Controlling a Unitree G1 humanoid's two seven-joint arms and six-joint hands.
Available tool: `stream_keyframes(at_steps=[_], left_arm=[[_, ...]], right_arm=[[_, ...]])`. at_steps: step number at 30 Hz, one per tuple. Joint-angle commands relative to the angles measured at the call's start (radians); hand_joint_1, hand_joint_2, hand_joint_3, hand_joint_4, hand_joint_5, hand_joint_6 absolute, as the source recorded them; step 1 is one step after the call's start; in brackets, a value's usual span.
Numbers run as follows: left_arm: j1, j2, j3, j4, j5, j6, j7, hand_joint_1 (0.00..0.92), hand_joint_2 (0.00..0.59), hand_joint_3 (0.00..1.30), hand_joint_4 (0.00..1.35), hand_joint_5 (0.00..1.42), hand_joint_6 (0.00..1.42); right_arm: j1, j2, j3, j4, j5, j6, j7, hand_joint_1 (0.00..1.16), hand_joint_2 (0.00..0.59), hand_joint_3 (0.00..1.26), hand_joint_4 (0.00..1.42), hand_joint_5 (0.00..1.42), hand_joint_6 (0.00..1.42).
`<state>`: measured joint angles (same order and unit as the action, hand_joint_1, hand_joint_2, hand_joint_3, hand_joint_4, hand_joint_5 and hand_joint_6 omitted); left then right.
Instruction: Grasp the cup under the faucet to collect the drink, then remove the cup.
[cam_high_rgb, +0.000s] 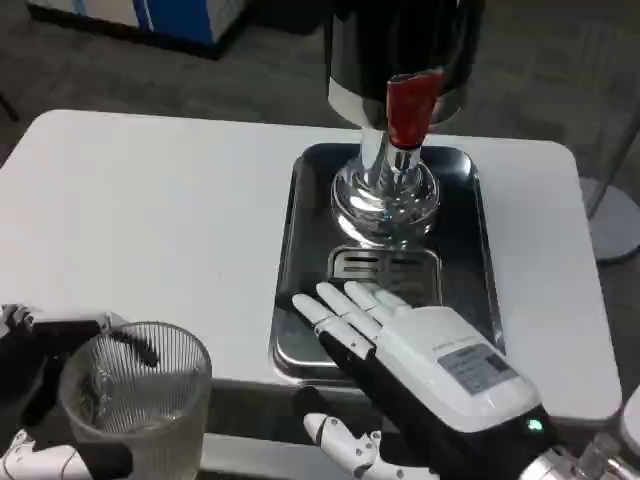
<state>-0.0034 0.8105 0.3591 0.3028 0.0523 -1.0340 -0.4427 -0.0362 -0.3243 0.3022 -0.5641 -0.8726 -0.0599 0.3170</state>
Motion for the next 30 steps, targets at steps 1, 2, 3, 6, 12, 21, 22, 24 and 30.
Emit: stream_keyframes(at_steps=[1, 2, 3, 6, 12, 21, 22, 24, 30], left_arm=[[0.0, 0.015, 0.001, -0.008, -0.021, -0.011, 0.015, 0.276, 0.235, 0.94, 0.98, 1.22, 1.42], [0.0, 0.015, 0.001, -0.008, -0.021, -0.011, 0.015, 0.276, 0.235, 0.94, 0.98, 1.22, 1.42], [0.001, 0.014, 0.001, -0.009, -0.021, -0.011, 0.016, 0.276, 0.235, 0.94, 0.98, 1.22, 1.42], [0.001, 0.013, 0.001, -0.011, -0.02, -0.01, 0.016, 0.276, 0.235, 0.94, 0.98, 1.22, 1.42], [0.003, 0.012, 0.002, -0.013, -0.022, -0.01, 0.017, 0.276, 0.235, 0.94, 0.98, 1.22, 1.42], [0.012, 0.013, 0.008, -0.014, -0.025, -0.011, 0.018, 0.276, 0.235, 0.94, 0.98, 1.22, 1.42], [0.012, 0.013, 0.008, -0.015, -0.026, -0.011, 0.018, 0.276, 0.235, 0.94, 0.98, 1.22, 1.42], [0.013, 0.013, 0.008, -0.015, -0.027, -0.01, 0.018, 0.276, 0.235, 0.94, 0.98, 1.22, 1.42], [0.011, 0.009, 0.006, -0.013, -0.025, -0.004, 0.019, 0.276, 0.235, 0.94, 0.98, 1.22, 1.42]], right_arm=[[0.01, 0.0, 0.0, -0.018, 0.007, 0.0, 0.007, 0.02, 0.499, 0.05, 0.0, 0.0, 0.0], [0.011, 0.0, 0.0, -0.019, 0.006, -0.001, 0.007, 0.02, 0.499, 0.05, 0.0, 0.0, 0.0], [0.013, -0.001, -0.001, -0.021, 0.006, -0.001, 0.007, 0.02, 0.499, 0.05, 0.0, 0.0, 0.0], [0.017, -0.001, -0.001, -0.024, 0.005, 0.0, 0.007, 0.02, 0.499, 0.05, 0.0, 0.0, 0.0], [0.023, -0.001, -0.002, -0.032, 0.004, 0.002, 0.009, 0.02, 0.499, 0.05, 0.0, 0.0, 0.0], [0.025, -0.001, -0.003, -0.036, 0.007, 0.004, 0.013, 0.02, 0.499, 0.05, 0.0, 0.0, 0.01], [0.025, -0.001, -0.004, -0.037, 0.008, 0.004, 0.013, 0.02, 0.499, 0.05, 0.0, 0.0, 0.01], [0.025, 0.0, -0.004, -0.038, 0.007, 0.004, 0.015, 0.02, 0.499, 0.05, 0.0, 0.0, 0.01], [0.035, 0.002, -0.005, -0.045, 0.007, 0.008, 0.015, 0.02, 0.499, 0.05, 0.0, 0.0, 0.01]])
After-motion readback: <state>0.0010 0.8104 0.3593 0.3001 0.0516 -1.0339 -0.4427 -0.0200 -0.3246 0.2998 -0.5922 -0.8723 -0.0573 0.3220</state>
